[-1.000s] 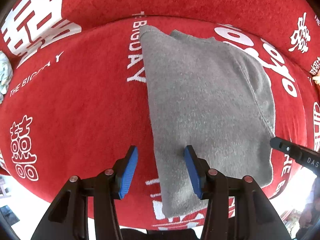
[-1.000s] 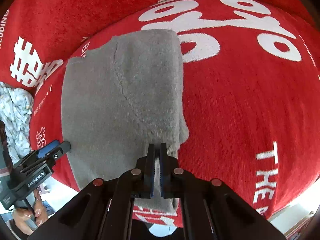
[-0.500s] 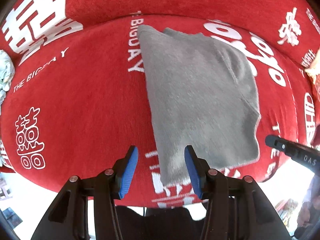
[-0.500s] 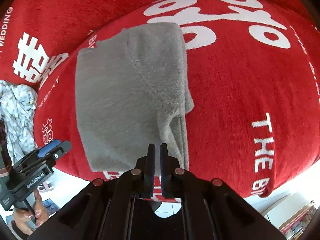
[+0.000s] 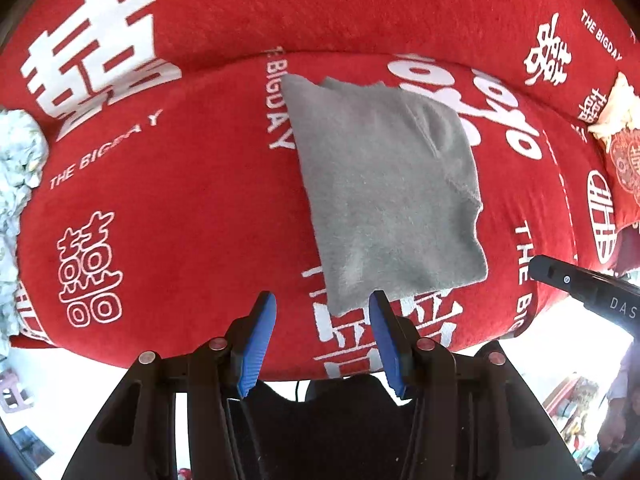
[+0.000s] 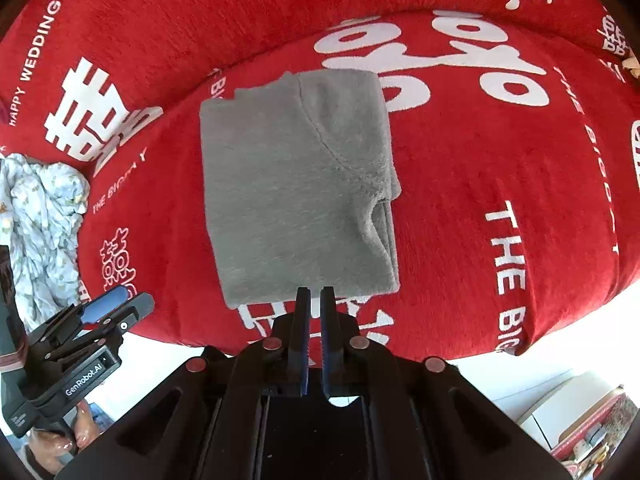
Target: Fold small clothes
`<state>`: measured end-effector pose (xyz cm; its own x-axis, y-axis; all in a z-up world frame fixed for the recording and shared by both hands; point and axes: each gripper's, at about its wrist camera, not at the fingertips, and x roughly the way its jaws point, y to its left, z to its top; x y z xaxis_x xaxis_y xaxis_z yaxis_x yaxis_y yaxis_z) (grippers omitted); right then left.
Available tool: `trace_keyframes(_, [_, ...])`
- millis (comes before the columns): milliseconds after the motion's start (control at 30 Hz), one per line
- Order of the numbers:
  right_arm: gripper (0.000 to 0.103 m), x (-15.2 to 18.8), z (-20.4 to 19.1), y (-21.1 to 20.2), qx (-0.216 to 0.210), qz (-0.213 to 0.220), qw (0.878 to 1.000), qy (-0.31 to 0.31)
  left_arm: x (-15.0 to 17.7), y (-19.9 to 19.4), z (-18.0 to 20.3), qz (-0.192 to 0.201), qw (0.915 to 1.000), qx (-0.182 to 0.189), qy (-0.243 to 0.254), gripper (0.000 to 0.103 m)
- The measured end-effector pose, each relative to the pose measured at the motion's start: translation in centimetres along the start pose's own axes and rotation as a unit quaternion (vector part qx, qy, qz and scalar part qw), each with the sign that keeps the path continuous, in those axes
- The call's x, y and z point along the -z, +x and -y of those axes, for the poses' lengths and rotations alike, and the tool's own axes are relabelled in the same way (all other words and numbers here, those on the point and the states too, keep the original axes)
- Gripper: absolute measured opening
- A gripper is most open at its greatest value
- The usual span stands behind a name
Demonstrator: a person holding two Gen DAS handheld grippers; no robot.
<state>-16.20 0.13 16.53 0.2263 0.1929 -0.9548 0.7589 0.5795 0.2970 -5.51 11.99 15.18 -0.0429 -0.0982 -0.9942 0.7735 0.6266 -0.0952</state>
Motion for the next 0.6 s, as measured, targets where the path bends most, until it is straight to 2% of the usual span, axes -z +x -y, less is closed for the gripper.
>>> trace_keyframes(133, [0.007, 0.2, -0.9, -1.3, 0.005, 0.002, 1.0, -0.011, 0.2, -1.2, -0.8, 0.007, 0.9998, -0.012, -0.016, 0.05])
trace_keyframes(233, [0.007, 0.0, -1.4, -2.0, 0.032, -0.001, 0.999, -0.034, 0.2, -1.9, -1.2, 0.014, 0.9989, -0.015, -0.042, 0.053])
trace_keyframes(267, [0.007, -0.1, -1.5, -2.3, 0.037, 0.001, 0.999, -0.04, 0.1, -2.2, -1.3, 0.015, 0.9982, -0.017, -0.055, 0.06])
trace_keyframes(300, [0.007, -0.3, -1.5, -2.6, 0.037, 0.002, 0.998, -0.043, 0.0, -2.3, -1.3, 0.016, 0.9978, -0.02, -0.061, 0.076])
trace_keyframes(333, [0.007, -0.5, -1.5, -2.7, 0.037, 0.002, 0.998, -0.043, -0.2, -2.6, -1.2, 0.019, 0.9971, -0.029, -0.068, 0.079])
trace_keyframes(567, [0.008, -1.9, -1.9, -3.7, 0.031, 0.002, 0.998, -0.062, -1.0, -4.0, -0.1, 0.031, 0.9954, -0.04, -0.082, 0.079])
trace_keyframes(600, [0.01, -2.1, -2.0, -3.9, 0.032, 0.004, 0.997, -0.065, -1.0, -4.0, 0.1, 0.031, 0.9953, -0.041, -0.082, 0.079])
